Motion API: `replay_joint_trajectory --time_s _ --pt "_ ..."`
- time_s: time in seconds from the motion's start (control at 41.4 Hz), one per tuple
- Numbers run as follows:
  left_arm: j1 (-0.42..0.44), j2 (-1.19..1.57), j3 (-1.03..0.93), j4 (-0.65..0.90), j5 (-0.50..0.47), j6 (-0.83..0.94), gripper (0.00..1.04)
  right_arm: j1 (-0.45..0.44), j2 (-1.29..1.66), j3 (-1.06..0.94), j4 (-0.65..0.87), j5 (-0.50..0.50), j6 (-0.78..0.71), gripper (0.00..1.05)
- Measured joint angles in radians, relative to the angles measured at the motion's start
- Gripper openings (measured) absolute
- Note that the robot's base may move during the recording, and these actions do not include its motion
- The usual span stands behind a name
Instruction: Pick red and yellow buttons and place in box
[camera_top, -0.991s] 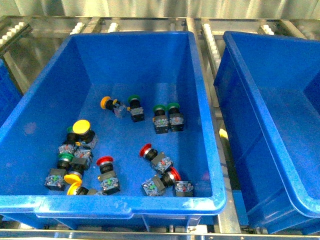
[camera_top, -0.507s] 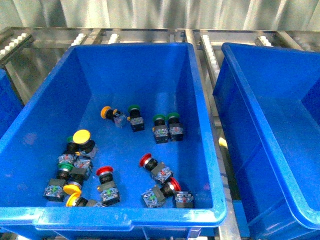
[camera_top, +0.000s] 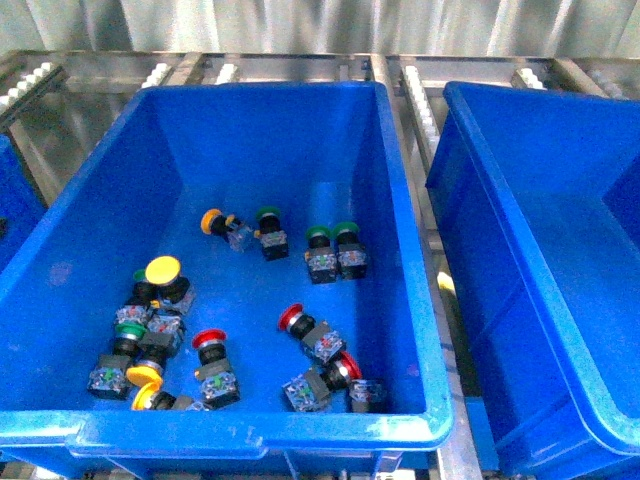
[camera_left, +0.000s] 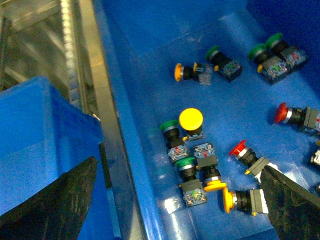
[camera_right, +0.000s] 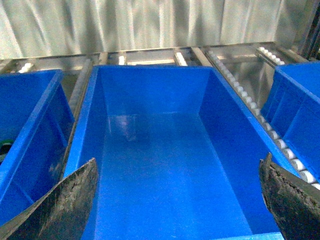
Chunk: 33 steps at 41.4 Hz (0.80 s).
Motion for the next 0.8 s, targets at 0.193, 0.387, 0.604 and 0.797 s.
replay_joint_trajectory --time_s 0.193,0.387,0.604,0.797 --pt "-0.043 0.216 0.174 -0.02 0.026 0.128 0.97 0.0 0.0 0.0 0.0 0.0 0.0 0.98" --pt "-0.045 0.4 0.338 -0.089 0.051 0.238 0.97 0.0 0.0 0.0 0.0 0.0 0.0 0.98" --pt "-0.047 0.569 0.532 -0.215 0.076 0.341 0.97 0.0 0.0 0.0 0.0 0.0 0.0 0.98" --pt "-0.047 0.684 0.637 -0.263 0.077 0.437 0.97 0.0 0.0 0.0 0.0 0.0 0.0 0.98"
